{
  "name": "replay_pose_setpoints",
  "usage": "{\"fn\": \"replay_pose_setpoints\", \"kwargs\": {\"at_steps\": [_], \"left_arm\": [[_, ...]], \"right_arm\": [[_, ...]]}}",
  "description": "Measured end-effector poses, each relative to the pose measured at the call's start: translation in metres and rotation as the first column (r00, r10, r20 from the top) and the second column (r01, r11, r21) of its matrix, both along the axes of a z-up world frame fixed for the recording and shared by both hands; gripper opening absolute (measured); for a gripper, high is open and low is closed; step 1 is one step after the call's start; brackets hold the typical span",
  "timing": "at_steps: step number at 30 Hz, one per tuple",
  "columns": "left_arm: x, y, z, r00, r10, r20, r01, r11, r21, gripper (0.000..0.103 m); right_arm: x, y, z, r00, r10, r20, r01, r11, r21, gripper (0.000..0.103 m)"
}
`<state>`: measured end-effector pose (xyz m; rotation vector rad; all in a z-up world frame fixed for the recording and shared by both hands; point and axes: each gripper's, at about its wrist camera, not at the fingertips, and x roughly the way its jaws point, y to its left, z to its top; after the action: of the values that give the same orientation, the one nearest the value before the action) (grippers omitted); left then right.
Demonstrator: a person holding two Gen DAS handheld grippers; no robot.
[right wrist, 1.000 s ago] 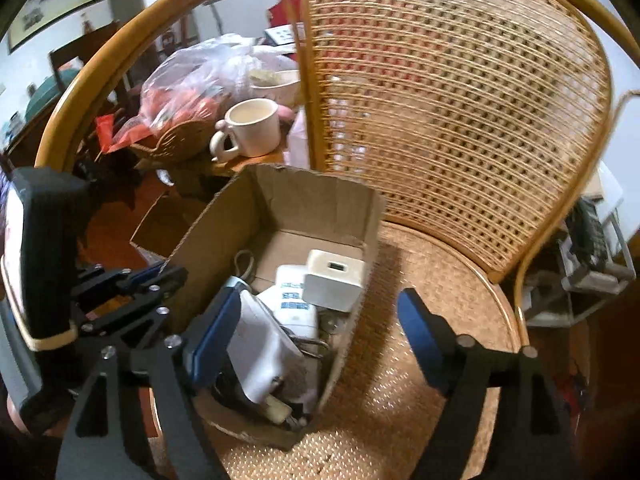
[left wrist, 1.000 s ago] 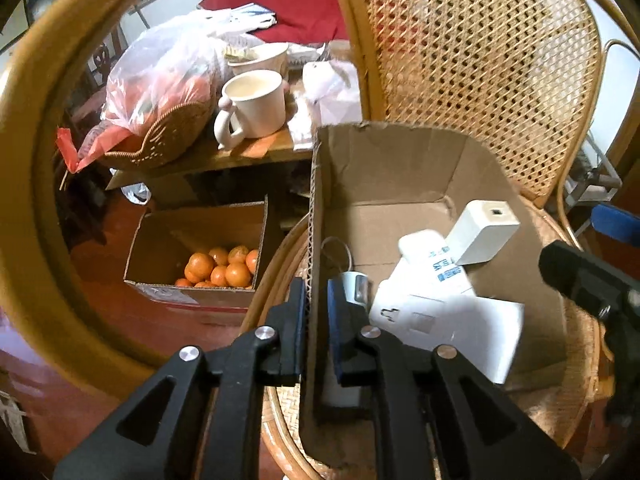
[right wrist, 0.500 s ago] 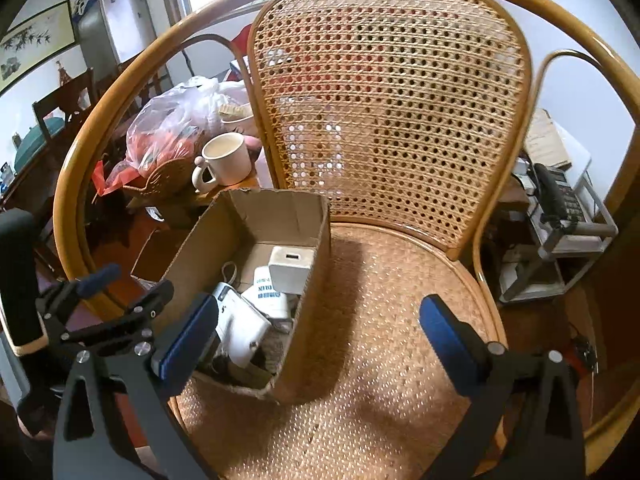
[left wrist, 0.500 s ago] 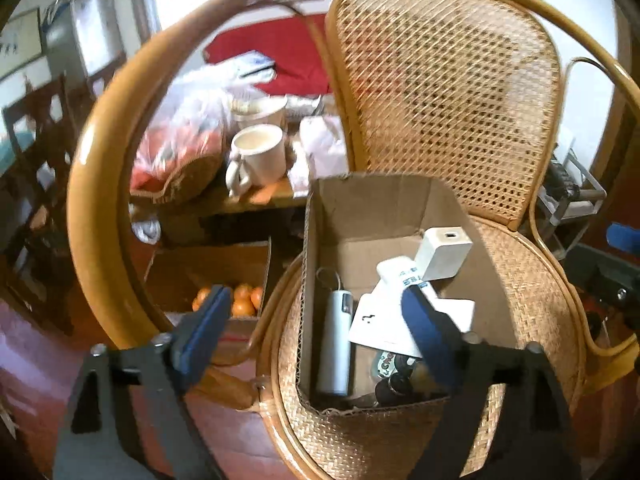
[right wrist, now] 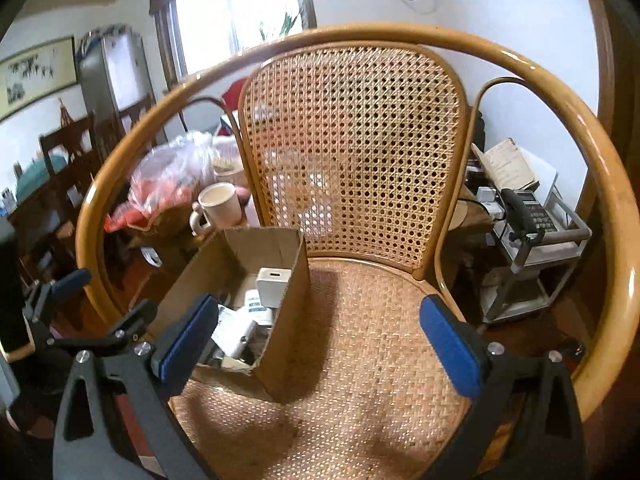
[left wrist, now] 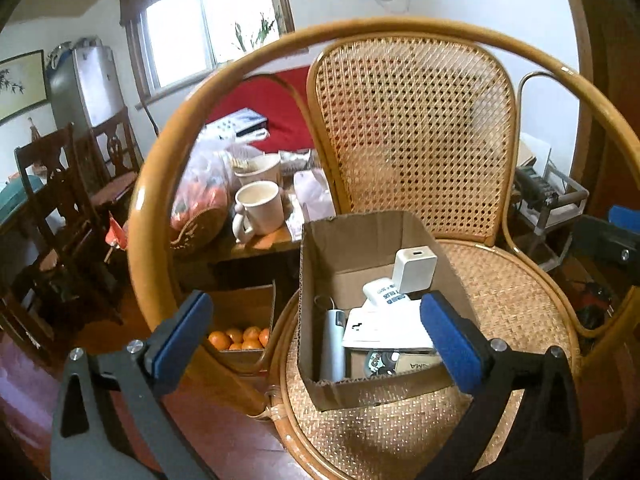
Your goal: Organize rigid objects
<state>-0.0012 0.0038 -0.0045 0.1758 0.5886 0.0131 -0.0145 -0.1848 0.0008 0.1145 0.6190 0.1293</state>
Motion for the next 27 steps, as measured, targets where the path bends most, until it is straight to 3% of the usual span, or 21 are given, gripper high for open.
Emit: {"fn": "replay_pose_setpoints", "kwargs": {"at_steps": [5, 11, 17, 27], "left_arm": [[-0.02, 0.005, 0.005, 0.999, 0.004, 0.044, -0.003, 1.0, -0.016, 0.103], [-0.032, 0.02, 0.005, 0.998, 0.023, 0.056, -0.017, 0.995, -0.102, 0.103], [-0.042, 0.026, 0.001, 0.996, 0.048, 0.077, -0.04, 0.994, -0.097, 0.103], [-0.044, 0.034, -0.004, 0.995, 0.064, 0.07, -0.057, 0.993, -0.099, 0.103]], "right_arm": [[-0.023, -0.004, -0.004, 0.999, -0.027, 0.034, 0.028, 0.999, -0.037, 0.103], [-0.056, -0.005, -0.007, 0.987, -0.101, 0.124, 0.117, 0.985, -0.126, 0.103], [-0.065, -0.009, -0.024, 0.993, -0.089, 0.073, 0.093, 0.994, -0.063, 0.103], [-0.067, -0.009, -0.027, 0.993, -0.092, 0.075, 0.098, 0.992, -0.084, 0.103]]}}
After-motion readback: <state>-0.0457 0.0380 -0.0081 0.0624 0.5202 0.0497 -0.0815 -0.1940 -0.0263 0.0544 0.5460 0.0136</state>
